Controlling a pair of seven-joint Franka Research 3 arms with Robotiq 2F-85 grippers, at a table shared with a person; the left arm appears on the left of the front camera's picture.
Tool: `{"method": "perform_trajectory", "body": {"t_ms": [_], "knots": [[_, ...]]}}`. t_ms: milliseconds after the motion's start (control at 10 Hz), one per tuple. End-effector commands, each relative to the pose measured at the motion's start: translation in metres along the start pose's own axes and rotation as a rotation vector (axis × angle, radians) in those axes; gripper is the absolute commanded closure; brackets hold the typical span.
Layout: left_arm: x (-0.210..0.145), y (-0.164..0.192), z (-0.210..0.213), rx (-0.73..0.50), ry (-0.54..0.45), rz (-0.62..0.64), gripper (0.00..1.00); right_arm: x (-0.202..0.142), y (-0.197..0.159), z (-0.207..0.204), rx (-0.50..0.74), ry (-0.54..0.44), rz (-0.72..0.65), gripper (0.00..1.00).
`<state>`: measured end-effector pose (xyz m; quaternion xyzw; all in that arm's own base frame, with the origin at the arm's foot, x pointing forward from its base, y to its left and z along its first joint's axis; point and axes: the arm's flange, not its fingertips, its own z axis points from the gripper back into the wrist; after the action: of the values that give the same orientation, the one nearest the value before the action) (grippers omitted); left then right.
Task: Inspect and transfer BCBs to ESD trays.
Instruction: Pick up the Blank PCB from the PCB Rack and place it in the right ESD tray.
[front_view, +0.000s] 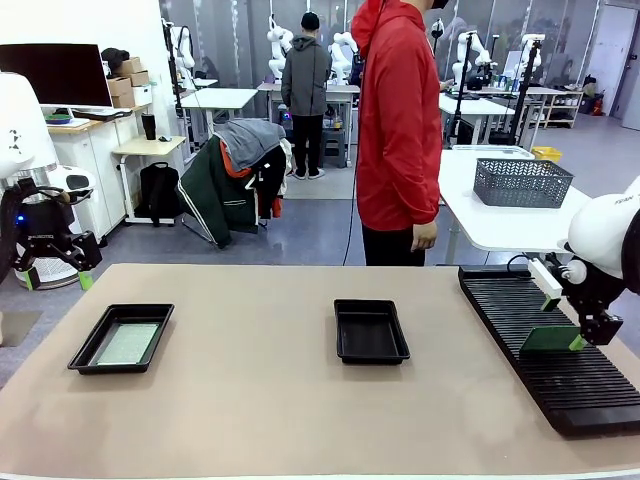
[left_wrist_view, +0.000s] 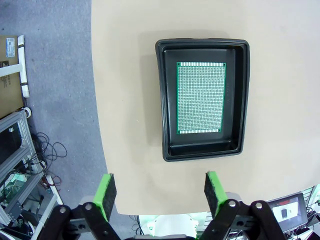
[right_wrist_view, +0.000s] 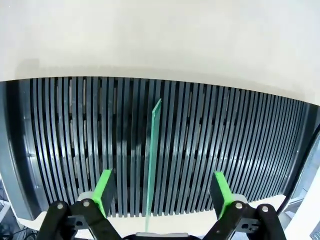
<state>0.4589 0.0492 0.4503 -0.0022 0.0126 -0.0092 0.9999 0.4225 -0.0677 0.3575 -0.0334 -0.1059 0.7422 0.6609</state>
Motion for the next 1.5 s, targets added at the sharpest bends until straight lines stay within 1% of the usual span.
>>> {"method": "perform_trajectory", "body": {"t_ms": [0,400,800,1400], "knots": [[-0.001,-0.001,0.000,-0.003,-0.004,0.001,0.06,-0.003,0.004,-0.011,-0.018,0.011,-0.010,0.00],[-0.001,-0.001,0.000,-0.003,-0.004,0.001,0.06,-0.004,0.014,-0.014,-0.007,0.012,-0.039,0.00],[-0.001,-0.001,0.000,-0.003,-0.004,0.001,0.06,-0.002,0.022,-0.014,-0.022,0.015,-0.047,0.10],[-0.001,-0.001,0.000,-0.003,-0.004,0.001,0.06,-0.001,0.026,-0.013,-0.025,0.029,-0.054,0.30]]}}
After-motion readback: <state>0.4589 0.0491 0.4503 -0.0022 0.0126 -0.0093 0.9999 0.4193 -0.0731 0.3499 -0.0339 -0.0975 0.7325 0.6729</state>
